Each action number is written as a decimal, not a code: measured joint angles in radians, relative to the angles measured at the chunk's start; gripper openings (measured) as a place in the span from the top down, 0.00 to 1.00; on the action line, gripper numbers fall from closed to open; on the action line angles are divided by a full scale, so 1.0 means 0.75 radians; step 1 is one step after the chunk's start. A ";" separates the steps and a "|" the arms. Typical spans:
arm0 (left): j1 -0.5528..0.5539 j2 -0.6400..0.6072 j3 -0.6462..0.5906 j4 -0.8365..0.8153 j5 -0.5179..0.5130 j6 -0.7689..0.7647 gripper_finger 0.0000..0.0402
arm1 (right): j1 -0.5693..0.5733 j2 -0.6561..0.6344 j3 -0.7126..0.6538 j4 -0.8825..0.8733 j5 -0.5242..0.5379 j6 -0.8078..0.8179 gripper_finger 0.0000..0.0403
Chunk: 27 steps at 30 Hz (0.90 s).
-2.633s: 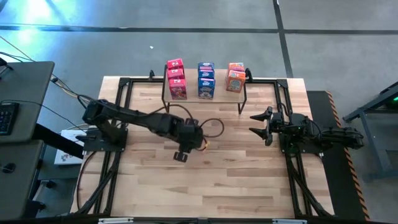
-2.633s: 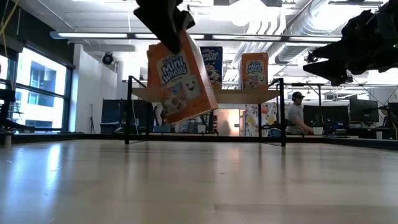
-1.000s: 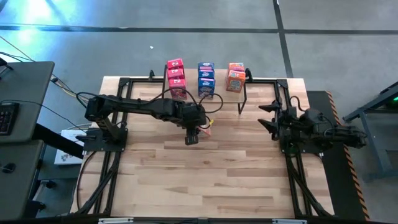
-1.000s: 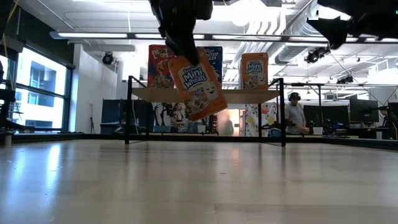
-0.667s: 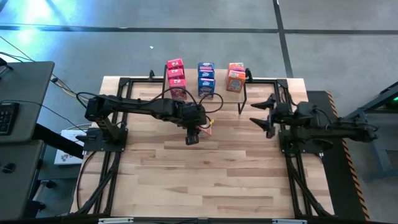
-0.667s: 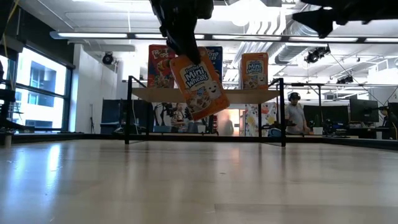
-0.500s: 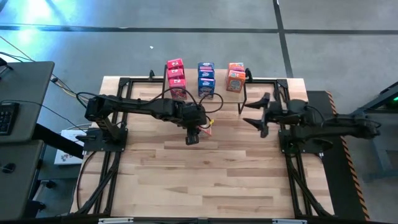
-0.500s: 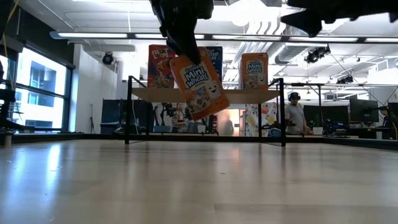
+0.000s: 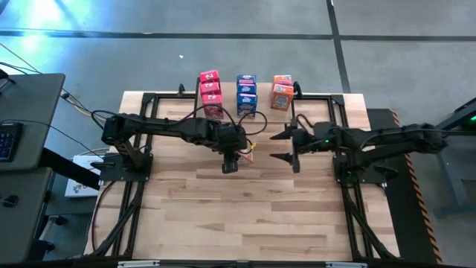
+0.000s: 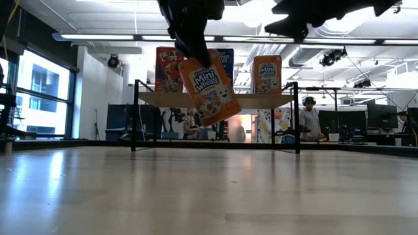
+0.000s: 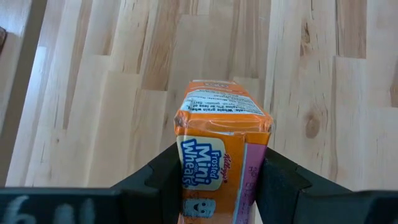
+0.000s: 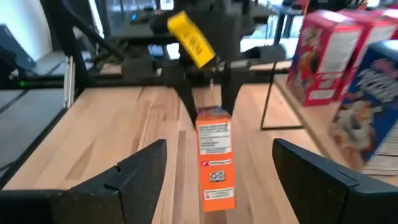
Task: Stack cereal on shelf
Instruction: Put the orange cereal box on the shelf aligned with the other orange cereal boxes
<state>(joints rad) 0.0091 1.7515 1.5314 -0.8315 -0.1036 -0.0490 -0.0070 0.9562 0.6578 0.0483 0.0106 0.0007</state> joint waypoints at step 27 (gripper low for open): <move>-0.061 0.001 0.000 0.298 -0.023 0.062 0.63 | 0.057 0.463 0.328 -0.150 -0.002 -0.072 0.29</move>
<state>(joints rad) -0.0364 1.7519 1.5314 -0.6081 -0.1210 -0.0029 0.0357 1.3032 0.9039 -0.0639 0.0090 -0.0533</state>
